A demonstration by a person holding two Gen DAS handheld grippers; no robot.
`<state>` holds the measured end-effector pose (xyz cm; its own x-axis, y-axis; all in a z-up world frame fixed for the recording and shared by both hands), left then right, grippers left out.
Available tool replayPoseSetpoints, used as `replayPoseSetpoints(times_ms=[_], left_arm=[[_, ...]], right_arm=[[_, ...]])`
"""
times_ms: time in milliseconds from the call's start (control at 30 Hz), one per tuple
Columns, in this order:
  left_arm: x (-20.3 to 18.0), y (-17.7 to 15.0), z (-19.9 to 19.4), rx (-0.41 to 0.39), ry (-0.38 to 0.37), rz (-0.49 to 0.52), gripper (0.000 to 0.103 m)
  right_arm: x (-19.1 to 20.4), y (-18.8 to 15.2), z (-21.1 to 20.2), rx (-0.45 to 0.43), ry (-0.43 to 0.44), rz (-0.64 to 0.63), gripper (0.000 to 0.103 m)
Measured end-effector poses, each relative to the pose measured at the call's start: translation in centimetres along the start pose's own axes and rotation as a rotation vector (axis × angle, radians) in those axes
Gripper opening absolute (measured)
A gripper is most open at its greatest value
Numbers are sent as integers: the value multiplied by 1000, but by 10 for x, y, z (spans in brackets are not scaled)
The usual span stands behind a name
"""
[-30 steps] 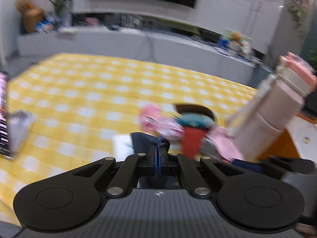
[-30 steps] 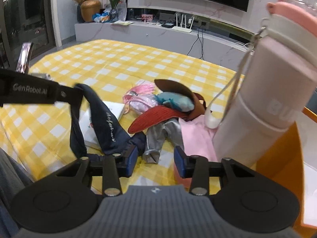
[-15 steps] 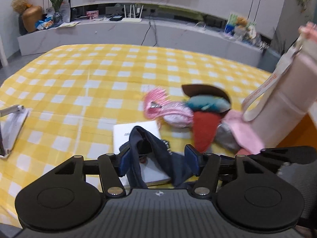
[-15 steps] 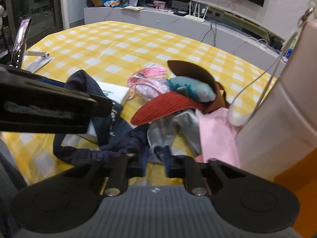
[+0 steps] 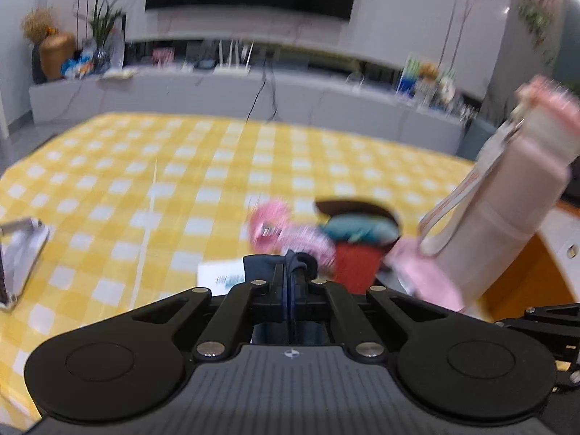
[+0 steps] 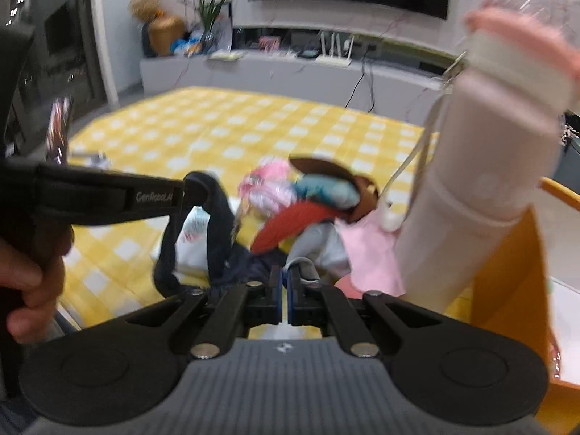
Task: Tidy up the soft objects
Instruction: 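Grasp the silver fabric with the right gripper while the left holds the navy cloth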
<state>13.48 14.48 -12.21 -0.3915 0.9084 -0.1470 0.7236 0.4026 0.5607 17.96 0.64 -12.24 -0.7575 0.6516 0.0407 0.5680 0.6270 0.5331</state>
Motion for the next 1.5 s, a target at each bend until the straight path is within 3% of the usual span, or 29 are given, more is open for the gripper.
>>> replayPoseSetpoints(times_ms=[267, 400, 500, 667, 867, 933, 1000, 1067, 1167, 1333, 1500], left_arm=[[-18, 7, -53, -76, -128, -4, 1], [-28, 9, -67, -93, -176, 23, 1], [-36, 5, -60, -72, -174, 67, 1], [-35, -22, -13, 100, -178, 89, 1], [-39, -44, 23, 256, -185, 139, 8], [-40, -47, 28, 271, -195, 138, 26], [-38, -52, 34, 293, -201, 139, 30], [-39, -56, 39, 307, -179, 152, 30], [-40, -58, 43, 311, -137, 174, 40], [-48, -63, 53, 326, -100, 244, 50], [-50, -67, 60, 340, -56, 283, 50]], right_arm=[[-5, 7, -77, -157, 31, 50, 0], [-11, 7, -89, -181, 22, 72, 0], [-16, -2, -72, -117, 41, 91, 0], [-17, -31, -28, 14, 44, 108, 0], [-13, -30, 5, 66, 41, 33, 0], [-14, -31, 11, 70, 41, 3, 5], [-16, -31, 16, 79, 60, -3, 11], [-22, -30, 24, 95, 62, -1, 25], [-32, -29, 30, 113, 46, -8, 37], [-55, -25, 43, 162, 154, 126, 44], [-45, -25, 52, 177, 146, 88, 44]])
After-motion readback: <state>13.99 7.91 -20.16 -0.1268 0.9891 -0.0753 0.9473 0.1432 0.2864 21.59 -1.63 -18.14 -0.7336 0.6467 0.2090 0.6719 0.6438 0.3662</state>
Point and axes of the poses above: each gripper's, at about its wrist camera, not at the fingertips, and z roughly the way its jaws point, x to its left, y to its top, the point moved 9 cm from there along z, roughly the way its jaws point, and after that the axes turned 15 degrees about x, right-handed, at the moved point
